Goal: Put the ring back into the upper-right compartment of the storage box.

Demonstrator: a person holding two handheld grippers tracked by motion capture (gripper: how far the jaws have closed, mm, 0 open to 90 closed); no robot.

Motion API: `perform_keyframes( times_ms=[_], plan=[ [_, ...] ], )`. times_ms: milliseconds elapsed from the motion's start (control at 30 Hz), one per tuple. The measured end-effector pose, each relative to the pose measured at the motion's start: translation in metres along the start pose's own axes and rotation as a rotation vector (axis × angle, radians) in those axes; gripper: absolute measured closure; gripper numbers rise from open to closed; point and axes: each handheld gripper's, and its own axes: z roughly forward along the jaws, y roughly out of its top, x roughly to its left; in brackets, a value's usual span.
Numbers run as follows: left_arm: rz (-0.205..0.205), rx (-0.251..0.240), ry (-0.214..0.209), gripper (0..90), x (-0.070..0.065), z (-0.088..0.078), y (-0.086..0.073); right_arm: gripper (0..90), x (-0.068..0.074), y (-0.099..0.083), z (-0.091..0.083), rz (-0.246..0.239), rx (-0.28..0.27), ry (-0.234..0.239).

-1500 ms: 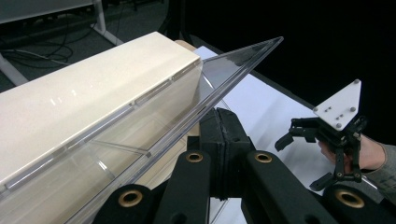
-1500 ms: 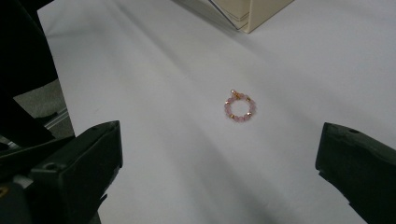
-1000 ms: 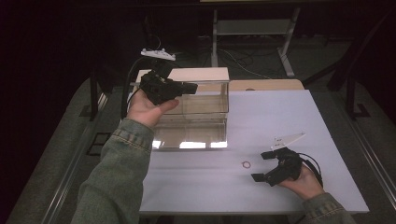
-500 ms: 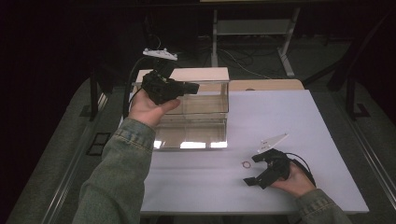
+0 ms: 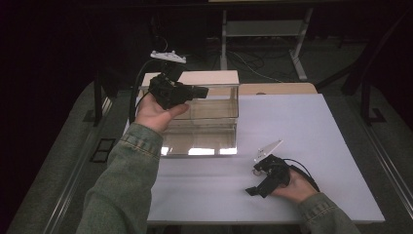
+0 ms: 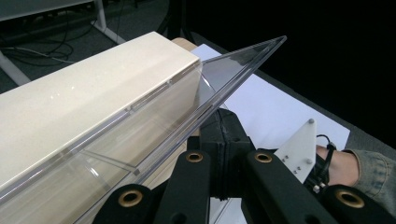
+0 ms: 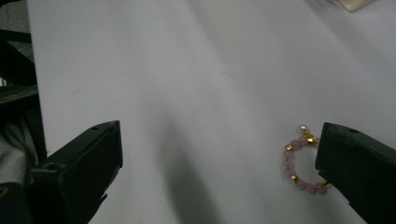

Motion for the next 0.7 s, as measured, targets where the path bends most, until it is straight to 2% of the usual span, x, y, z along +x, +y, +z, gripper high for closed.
perform_keyframes(
  times_ms=[67, 133, 200, 233, 267, 333, 367, 433, 467, 533, 567, 633, 667, 700],
  plan=[
    [0.0, -0.001, 0.0, 89.1, 0.0, 0.0, 0.0, 0.5, -0.0026, -0.0007, 0.0009, 0.007, 0.007, -0.015],
    [0.001, -0.001, 0.0, 89.1, -0.0001, 0.0, 0.0, 7.0, -0.0043, -0.001, -0.0006, 0.008, -0.002, -0.017],
    [0.0, -0.002, 0.0, 89.1, 0.0, -0.0002, 0.0, 8.2, -0.0058, -0.0013, -0.0015, 0.014, -0.011, -0.026],
    [0.001, -0.001, 0.0, 89.1, 0.0002, -0.0004, -0.0001, 22.1, -0.0075, -0.0021, -0.0025, 0.011, -0.01, -0.011],
    [0.0, -0.001, 0.0, 89.1, 0.0002, -0.0004, -0.0001, 22.8, -0.0082, -0.0023, -0.0023, 0.01, -0.007, -0.008],
    [0.001, -0.001, 0.001, 89.1, 0.0002, -0.0005, -0.0002, 30.1, -0.0078, -0.0021, -0.0028, 0.007, -0.011, -0.03],
    [0.0, -0.002, 0.001, 89.1, 0.0001, -0.0006, -0.0001, 30.1, -0.0078, -0.0021, -0.0028, 0.007, -0.011, -0.03],
    [0.001, -0.001, 0.004, 89.1, -0.0001, -0.0008, -0.0001, 37.4, -0.0082, -0.0025, -0.0038, 0.01, -0.015, -0.05],
    [0.005, -0.005, 0.005, 89.1, -0.0003, -0.0009, -0.0002, 44.9, -0.0086, -0.003, -0.0049, 0.013, -0.016, -0.063],
    [0.005, -0.005, 0.005, 89.1, -0.0009, -0.0009, -0.0001, 47.8, -0.009, -0.0033, -0.0052, 0.014, -0.017, -0.065],
    [0.005, -0.007, 0.004, 89.1, -0.0006, -0.0009, -0.0001, 55.4, -0.0089, -0.0037, -0.0058, 0.011, -0.016, -0.075],
    [0.005, -0.005, 0.004, 89.2, -0.0003, -0.0008, 0.0001, 62.1, -0.0079, -0.0039, -0.006, 0.009, -0.016, -0.092],
    [0.006, -0.003, 0.004, 89.2, -0.0002, -0.0006, 0.0002, 62.1, -0.0079, -0.0039, -0.006, 0.009, -0.016, -0.092],
    [0.002, -0.005, 0.005, 89.1, -0.0004, -0.0002, 0.0001, 69.0, -0.0079, -0.0041, -0.0062, 0.01, -0.016, -0.113]
  ],
)
